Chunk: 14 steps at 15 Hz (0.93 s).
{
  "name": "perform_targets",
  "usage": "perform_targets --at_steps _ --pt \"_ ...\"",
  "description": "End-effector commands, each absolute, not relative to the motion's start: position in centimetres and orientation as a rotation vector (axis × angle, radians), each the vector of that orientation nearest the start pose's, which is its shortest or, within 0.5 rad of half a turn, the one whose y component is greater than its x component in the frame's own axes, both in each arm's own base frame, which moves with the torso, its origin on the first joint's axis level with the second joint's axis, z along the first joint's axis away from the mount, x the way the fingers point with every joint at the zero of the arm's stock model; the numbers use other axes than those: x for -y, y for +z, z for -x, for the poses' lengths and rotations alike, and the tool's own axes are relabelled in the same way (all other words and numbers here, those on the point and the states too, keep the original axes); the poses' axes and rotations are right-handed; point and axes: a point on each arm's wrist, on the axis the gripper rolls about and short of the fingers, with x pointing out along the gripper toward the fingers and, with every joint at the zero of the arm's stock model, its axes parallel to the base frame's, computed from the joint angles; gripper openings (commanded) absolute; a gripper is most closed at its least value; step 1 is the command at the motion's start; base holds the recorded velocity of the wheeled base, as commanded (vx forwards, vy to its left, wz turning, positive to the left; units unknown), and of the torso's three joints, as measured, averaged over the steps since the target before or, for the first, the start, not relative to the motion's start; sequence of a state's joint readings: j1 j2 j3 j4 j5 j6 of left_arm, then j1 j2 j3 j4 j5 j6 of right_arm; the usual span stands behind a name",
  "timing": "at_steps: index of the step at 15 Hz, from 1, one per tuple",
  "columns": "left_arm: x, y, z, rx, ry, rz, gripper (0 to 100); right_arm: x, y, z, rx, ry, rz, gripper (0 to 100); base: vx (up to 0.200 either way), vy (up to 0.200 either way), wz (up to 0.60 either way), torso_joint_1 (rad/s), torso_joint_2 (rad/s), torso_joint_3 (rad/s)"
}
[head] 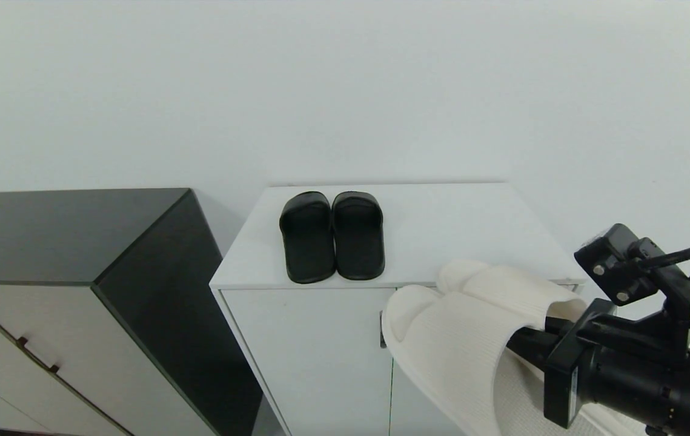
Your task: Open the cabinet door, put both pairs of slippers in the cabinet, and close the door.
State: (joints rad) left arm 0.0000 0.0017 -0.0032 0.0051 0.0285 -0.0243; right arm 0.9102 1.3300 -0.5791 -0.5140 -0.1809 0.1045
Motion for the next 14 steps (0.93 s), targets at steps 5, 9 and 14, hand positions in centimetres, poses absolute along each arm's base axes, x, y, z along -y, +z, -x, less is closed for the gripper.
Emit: perform_targets --at_steps 5,9,14 --pt "-0.1 7.6 2.3 -0.003 0.029 0.024 0 -16.0 19.8 -12.8 -0.257 0.735 0.048 0 0.0 0.0 0.0 0.0 0.0 0.0" --pt "-0.1 7.6 2.3 -0.003 0.029 0.024 0 -16.4 19.1 -13.1 -0.286 0.749 0.06 0 0.0 0.0 0.0 0.0 0.0 0.0" --pt "-0.1 7.5 2.3 -0.004 0.031 0.024 0 -16.7 18.6 -13.1 -0.306 0.767 0.071 0 0.0 0.0 0.0 -0.072 0.17 0.098"
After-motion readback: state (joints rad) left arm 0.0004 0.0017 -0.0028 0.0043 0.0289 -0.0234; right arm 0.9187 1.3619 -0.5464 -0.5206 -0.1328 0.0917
